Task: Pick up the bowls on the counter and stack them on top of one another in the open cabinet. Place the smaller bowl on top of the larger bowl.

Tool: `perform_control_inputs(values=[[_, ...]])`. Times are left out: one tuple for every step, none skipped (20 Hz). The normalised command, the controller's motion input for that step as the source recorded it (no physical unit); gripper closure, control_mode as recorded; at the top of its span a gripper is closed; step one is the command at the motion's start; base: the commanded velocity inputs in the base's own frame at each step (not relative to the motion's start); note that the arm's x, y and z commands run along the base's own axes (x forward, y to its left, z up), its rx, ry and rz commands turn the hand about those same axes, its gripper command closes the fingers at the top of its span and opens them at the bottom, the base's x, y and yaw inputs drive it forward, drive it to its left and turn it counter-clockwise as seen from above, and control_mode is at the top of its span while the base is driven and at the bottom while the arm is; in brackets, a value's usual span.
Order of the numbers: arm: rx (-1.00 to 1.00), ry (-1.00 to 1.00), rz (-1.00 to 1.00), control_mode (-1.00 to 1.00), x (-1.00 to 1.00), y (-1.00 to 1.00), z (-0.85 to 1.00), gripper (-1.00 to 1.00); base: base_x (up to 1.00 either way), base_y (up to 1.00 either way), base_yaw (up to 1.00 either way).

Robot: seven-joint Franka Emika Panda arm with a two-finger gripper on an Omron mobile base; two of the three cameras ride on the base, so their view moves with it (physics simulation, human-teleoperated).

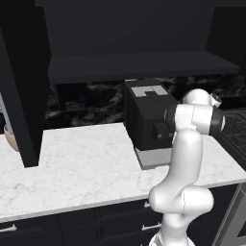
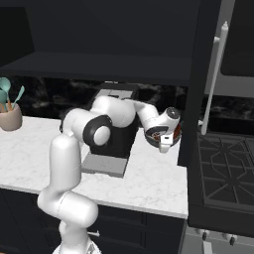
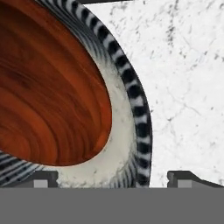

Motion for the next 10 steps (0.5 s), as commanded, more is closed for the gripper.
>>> perform_control_inputs(values=[[-0.02,0.00,0.00,-1.00,0.39,0.00,-0.28,-1.00,0.00,0.00,0.00],[-0.04,0.02,0.00,-1.00,0.24,0.00,-0.28,-1.00,0.00,0.00,0.00],[-0.05,0.03,0.00,-1.00,0.14,0.00,-0.27,1.00,0.00,0.00,0.00],[-0.06,0.00,0.00,-1.00,0.00,0.00,-0.21,1.00,0.00,0.00,0.00],[0.00,0.00,0.00,-1.00,0.00,0.00,0.00,1.00,0.00,0.00,0.00],[0.00,0.00,0.00,-1.00,0.00,0.00,0.00,1.00,0.00,0.00,0.00],[0.00,0.00,0.00,-1.00,0.00,0.00,0.00,1.00,0.00,0.00,0.00],[0.00,0.00,0.00,-1.00,0.00,0.00,0.00,1.00,0.00,0.00,0.00],[0.00,0.00,0.00,-1.00,0.00,0.00,0.00,1.00,0.00,0.00,0.00],[0.00,0.00,0.00,-1.00,0.00,0.00,0.00,1.00,0.00,0.00,0.00]])
